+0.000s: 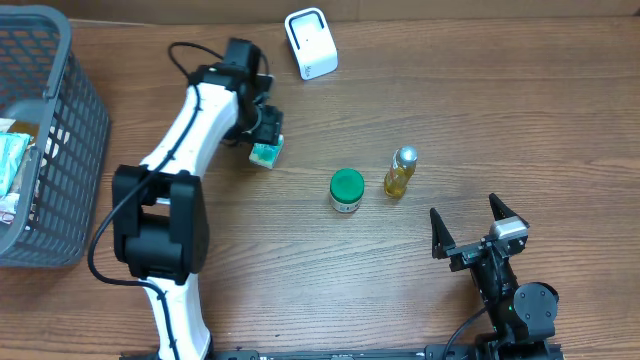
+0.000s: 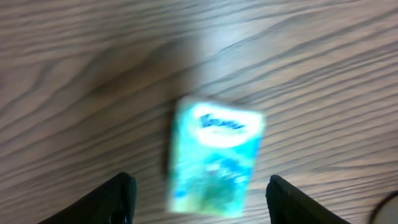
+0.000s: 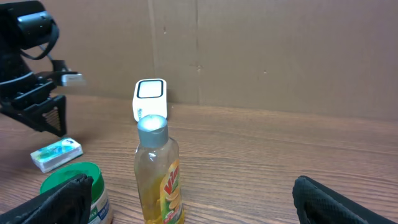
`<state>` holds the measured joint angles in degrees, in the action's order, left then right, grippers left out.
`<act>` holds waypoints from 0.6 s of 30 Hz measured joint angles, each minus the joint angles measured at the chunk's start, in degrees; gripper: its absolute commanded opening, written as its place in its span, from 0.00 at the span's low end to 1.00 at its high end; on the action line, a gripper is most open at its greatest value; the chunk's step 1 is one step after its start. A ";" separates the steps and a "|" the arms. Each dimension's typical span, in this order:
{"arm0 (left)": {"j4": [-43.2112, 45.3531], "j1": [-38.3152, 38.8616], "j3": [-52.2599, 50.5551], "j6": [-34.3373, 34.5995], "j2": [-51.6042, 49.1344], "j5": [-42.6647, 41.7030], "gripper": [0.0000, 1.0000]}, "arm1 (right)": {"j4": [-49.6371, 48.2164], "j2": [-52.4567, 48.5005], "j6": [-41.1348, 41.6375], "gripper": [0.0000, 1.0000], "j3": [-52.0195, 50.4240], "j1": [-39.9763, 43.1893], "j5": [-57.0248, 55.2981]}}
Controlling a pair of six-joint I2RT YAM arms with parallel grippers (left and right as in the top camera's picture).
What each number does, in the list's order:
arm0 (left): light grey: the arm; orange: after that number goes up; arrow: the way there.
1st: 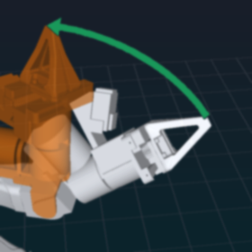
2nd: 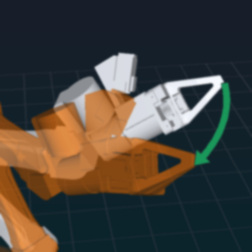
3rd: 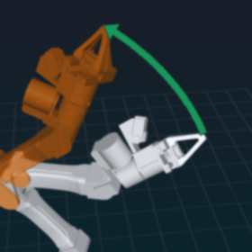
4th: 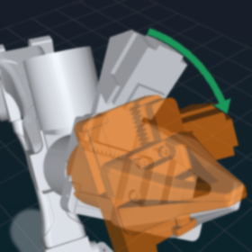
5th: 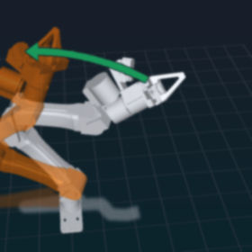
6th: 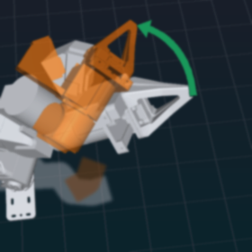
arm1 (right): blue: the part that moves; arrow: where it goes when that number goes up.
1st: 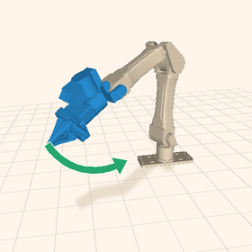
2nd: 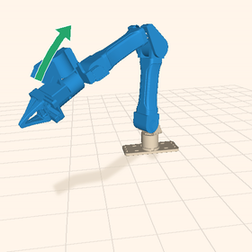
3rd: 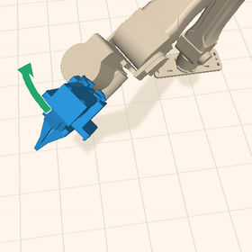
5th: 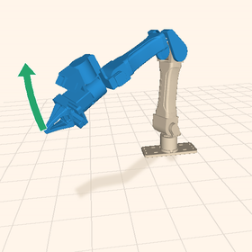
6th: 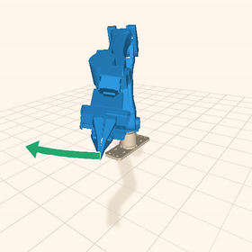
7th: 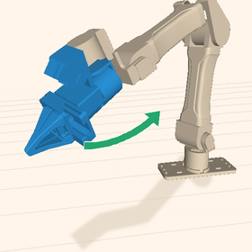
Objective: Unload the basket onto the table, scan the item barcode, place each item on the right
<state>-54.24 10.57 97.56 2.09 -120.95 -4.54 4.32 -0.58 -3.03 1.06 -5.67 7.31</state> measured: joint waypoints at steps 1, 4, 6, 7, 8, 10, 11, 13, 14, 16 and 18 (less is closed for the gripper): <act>-0.37 -0.61 0.00 -0.39 0.00 0.00 0.66 | -0.04 0.00 -0.02 1.00 0.00 0.02 -0.02; -0.24 -2.51 -0.07 -1.20 0.00 0.00 0.64 | -0.04 0.00 0.00 1.00 0.00 0.02 -0.02; 0.66 -3.23 -0.59 -1.29 0.00 -0.24 0.64 | -0.02 0.00 0.02 1.00 0.00 0.02 -0.02; 1.05 -3.39 -0.98 -1.33 0.00 -0.46 0.64 | -0.04 0.00 0.00 1.00 0.00 0.00 0.00; 1.36 -3.50 -1.42 -1.46 0.00 -0.74 0.64 | -0.04 0.00 0.02 1.00 0.00 0.02 -0.02; 1.70 -3.50 -2.23 -1.75 0.00 -1.27 0.64 | -0.04 0.00 0.00 1.00 0.00 0.00 -0.02; 1.75 -3.50 -2.51 -1.88 0.00 -1.42 0.64 | -0.02 0.00 0.02 1.00 0.00 0.00 -0.02; 1.77 -3.48 -2.71 -2.14 -0.07 -1.62 0.64 | -0.04 0.00 0.00 1.00 0.00 0.00 0.00; 1.90 -3.48 -2.71 -2.27 -0.07 -1.75 0.64 | -0.02 0.00 0.00 1.00 0.00 0.02 -0.02; 1.99 -3.48 -2.73 -2.32 -0.07 -1.92 0.63 | 0.00 0.00 0.02 1.00 0.00 0.02 -0.02; 1.99 -3.48 -2.73 -2.29 -0.07 -1.97 0.63 | -0.07 0.00 0.02 1.00 0.00 0.00 -0.02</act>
<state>-52.25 7.09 94.83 -0.21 -121.01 -6.50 4.25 -0.58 -3.01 1.06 -5.67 7.29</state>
